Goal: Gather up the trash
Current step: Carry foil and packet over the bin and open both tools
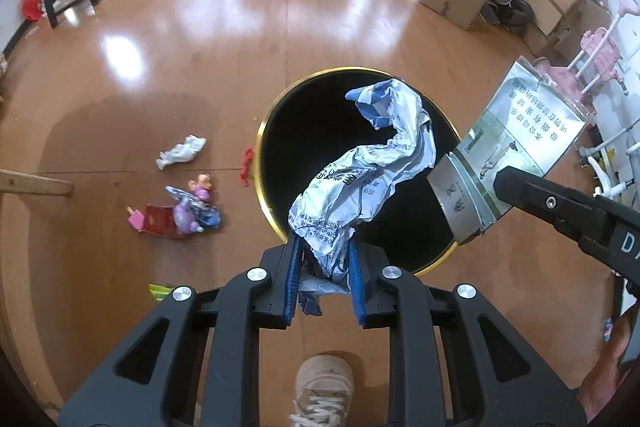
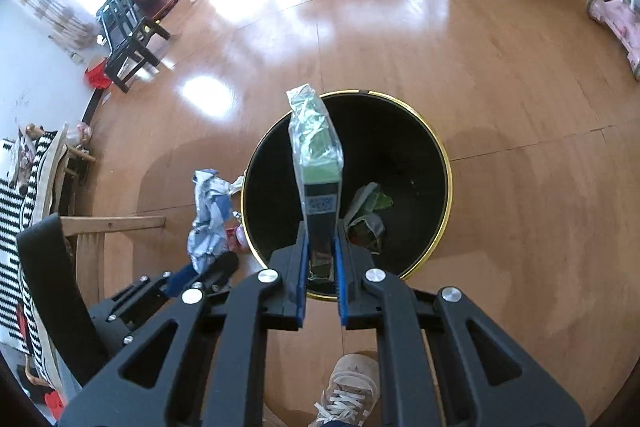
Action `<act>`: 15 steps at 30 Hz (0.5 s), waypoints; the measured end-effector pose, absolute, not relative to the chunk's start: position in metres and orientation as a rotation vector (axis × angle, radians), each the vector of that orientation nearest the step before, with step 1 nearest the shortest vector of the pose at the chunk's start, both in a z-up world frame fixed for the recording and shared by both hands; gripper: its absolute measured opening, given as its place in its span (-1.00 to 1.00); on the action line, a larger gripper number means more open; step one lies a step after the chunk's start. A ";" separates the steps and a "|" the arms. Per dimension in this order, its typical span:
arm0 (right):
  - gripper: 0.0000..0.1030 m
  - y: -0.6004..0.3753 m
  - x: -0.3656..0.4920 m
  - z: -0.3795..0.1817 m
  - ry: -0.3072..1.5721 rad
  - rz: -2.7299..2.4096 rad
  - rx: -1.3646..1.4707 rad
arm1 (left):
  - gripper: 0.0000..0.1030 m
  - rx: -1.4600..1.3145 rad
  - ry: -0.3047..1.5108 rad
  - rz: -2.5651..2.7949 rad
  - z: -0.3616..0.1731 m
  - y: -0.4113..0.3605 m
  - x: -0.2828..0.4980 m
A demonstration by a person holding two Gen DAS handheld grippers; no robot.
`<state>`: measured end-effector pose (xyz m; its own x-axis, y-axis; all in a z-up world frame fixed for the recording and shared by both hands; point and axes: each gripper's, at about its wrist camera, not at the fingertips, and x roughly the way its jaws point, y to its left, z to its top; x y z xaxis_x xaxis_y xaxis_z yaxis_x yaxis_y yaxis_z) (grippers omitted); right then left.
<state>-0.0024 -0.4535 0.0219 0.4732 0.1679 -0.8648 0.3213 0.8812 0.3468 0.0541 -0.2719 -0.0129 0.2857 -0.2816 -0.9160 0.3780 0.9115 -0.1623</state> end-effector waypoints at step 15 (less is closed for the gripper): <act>-0.44 -0.459 -0.001 0.022 1.077 -0.152 0.512 | 0.20 0.130 1.186 -0.448 -0.024 -0.283 0.061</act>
<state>-0.0008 -0.4593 0.0218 0.4761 0.1262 -0.8703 0.3617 0.8739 0.3246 0.0614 -0.2834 -0.0236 0.2996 -0.2690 -0.9154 0.4037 0.9051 -0.1338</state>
